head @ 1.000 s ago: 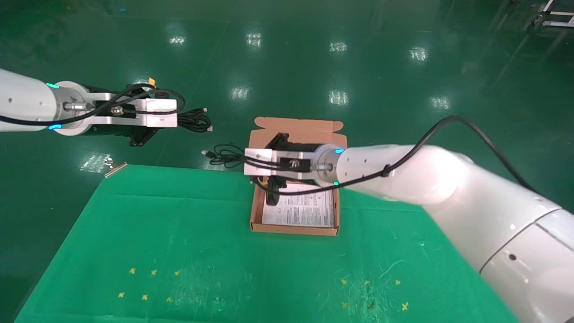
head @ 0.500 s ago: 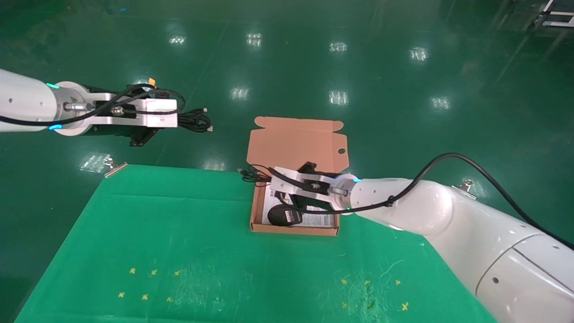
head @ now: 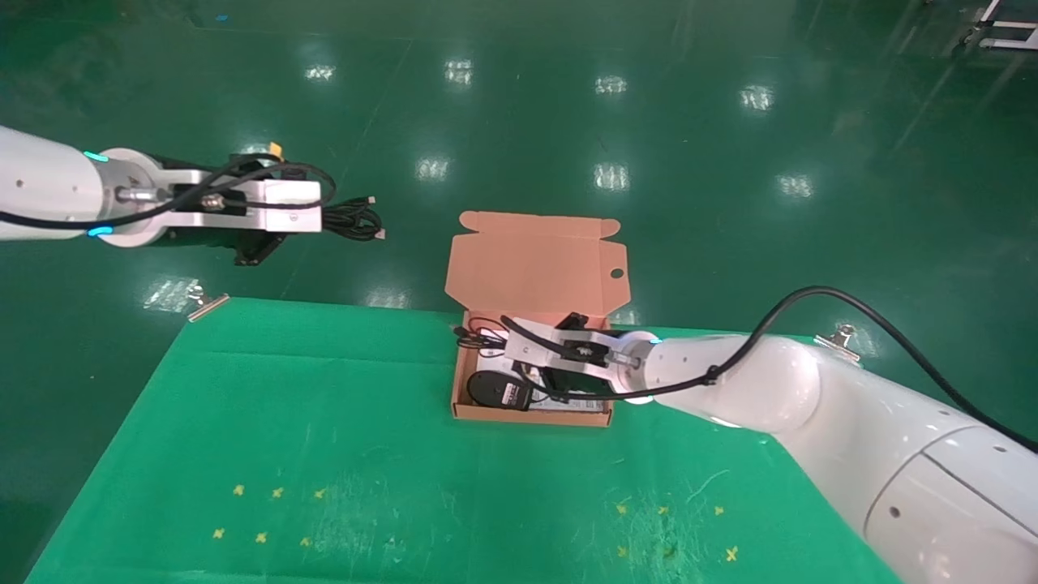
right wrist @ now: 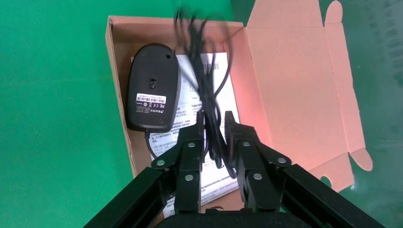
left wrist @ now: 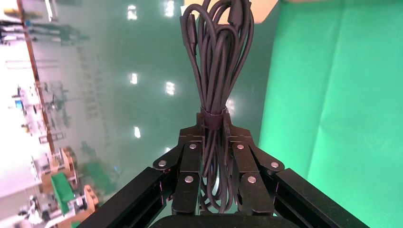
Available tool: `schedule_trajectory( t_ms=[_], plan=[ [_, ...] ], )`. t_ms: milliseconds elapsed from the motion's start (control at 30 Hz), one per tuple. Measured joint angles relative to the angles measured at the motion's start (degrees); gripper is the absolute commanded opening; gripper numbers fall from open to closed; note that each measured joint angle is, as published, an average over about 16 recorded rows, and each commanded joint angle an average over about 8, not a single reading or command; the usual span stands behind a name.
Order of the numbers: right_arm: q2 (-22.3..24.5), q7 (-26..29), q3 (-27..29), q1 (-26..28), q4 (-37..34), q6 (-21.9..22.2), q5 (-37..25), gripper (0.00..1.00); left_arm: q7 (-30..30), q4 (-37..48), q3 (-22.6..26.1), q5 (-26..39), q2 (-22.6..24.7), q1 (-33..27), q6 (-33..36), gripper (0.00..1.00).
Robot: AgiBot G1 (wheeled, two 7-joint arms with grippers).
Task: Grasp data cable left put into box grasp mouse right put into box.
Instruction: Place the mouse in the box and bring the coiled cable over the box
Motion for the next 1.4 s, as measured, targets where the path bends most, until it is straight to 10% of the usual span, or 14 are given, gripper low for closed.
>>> schedule_trajectory(
  t_ms=[1400],
  plan=[
    [24.7,11.5,-2.3,5.2,21.2,-0.5,-8.4,1.0,33.1,26.2,1.9,-20.8,21.0,13.6,-20.0,0.0]
  ],
)
